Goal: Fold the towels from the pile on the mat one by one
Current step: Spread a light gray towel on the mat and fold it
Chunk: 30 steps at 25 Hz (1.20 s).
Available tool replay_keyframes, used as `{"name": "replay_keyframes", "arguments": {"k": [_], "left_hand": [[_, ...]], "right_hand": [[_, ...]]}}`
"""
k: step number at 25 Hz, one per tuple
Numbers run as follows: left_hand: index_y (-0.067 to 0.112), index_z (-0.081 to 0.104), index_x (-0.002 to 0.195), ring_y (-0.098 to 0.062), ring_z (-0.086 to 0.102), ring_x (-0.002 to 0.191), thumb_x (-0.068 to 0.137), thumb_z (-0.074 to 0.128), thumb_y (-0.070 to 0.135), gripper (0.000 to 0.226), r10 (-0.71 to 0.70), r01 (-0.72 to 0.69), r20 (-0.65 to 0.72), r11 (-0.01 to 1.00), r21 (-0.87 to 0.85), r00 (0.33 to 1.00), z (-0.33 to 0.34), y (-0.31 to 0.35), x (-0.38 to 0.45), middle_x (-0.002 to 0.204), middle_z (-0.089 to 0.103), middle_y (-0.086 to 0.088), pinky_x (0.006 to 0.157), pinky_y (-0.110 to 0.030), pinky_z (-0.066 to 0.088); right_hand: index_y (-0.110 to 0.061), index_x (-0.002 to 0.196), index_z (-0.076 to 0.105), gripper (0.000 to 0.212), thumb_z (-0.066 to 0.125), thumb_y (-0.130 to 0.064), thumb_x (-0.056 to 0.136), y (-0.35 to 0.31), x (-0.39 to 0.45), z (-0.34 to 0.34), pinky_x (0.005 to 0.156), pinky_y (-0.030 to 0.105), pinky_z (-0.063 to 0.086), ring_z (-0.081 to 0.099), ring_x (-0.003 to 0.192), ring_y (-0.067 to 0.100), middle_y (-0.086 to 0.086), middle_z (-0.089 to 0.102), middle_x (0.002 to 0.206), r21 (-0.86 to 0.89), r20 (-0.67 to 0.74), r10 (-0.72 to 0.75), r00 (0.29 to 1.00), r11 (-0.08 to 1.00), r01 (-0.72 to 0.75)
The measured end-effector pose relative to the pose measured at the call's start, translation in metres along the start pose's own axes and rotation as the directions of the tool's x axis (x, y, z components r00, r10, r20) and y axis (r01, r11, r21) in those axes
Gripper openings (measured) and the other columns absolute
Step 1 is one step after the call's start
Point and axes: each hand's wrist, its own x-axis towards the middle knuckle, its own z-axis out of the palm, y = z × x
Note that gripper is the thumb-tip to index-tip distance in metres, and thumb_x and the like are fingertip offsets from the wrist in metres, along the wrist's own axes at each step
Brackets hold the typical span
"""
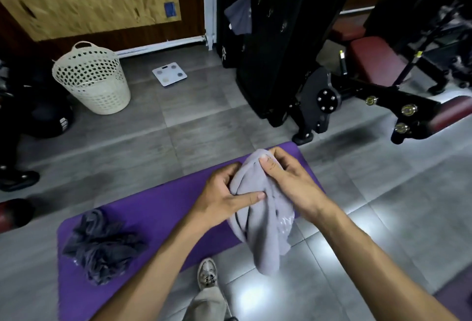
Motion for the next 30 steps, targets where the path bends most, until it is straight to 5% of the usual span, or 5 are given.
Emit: {"name": "replay_keyframes", "arguments": {"k": [5,10,21,27,30], "left_hand": [[0.015,0.058,0.076,-0.009,0.047,0.062,0.062,0.080,0.024,0.028,-0.040,0.014,0.134,0.982,0.188,0.990,-0.012,-0.006,0.063,0.066,0.054,0.007,0.057,-0.032,0.041],[0.015,0.052,0.076,-0.006,0.042,0.062,0.067,0.082,0.025,0.033,-0.259,0.137,0.308,0.920,0.366,0.915,-0.013,-0.025,0.082,0.068,0.047,0.012,0.058,-0.030,0.036],[0.050,0.060,0.104,-0.004,0.061,0.093,0.086,0.063,0.024,0.033,-0.422,0.418,-0.027,0.883,0.213,0.906,0.074,-0.039,0.105,0.100,0.069,0.015,0.087,-0.025,0.046],[0.013,0.066,0.086,-0.009,0.053,0.072,0.075,0.080,0.020,0.018,-0.373,0.371,0.001,0.921,-0.117,0.928,0.097,-0.030,0.094,0.075,0.060,0.004,0.066,-0.025,0.044],[0.017,0.054,0.064,-0.004,0.039,0.055,0.080,0.078,0.015,0.029,-0.353,0.376,-0.182,0.920,0.112,0.918,0.082,-0.042,0.091,0.057,0.045,0.010,0.053,-0.025,0.034]], "right_hand": [[-0.023,0.091,0.064,0.039,0.081,-0.051,0.071,-0.023,0.047,-0.067,0.069,0.029,0.043,0.056,0.072,0.009,-0.011,0.061,0.078,-0.465,0.071,0.137,0.988,0.881,-0.088],[-0.035,0.115,0.058,0.049,0.068,-0.060,0.074,-0.002,0.082,-0.110,0.085,0.034,0.049,0.062,0.097,0.014,-0.014,0.062,0.088,-0.973,0.226,0.348,0.910,0.119,0.196],[-0.023,0.086,0.055,0.012,0.054,-0.027,0.075,0.018,0.145,-0.188,0.058,0.028,0.034,0.063,0.072,0.026,-0.005,0.065,0.074,-0.896,0.126,-0.288,0.949,0.378,0.234],[-0.028,0.079,0.050,0.014,0.062,-0.025,0.073,0.015,0.152,-0.210,0.060,0.036,0.049,0.059,0.065,0.017,-0.012,0.060,0.071,-0.730,0.079,-0.260,0.962,0.642,0.233],[-0.022,0.103,0.059,0.033,0.057,-0.024,0.071,0.013,0.155,-0.222,0.058,0.039,0.053,0.064,0.069,0.028,-0.003,0.062,0.095,-0.854,0.194,-0.354,0.915,0.398,0.335]]}}
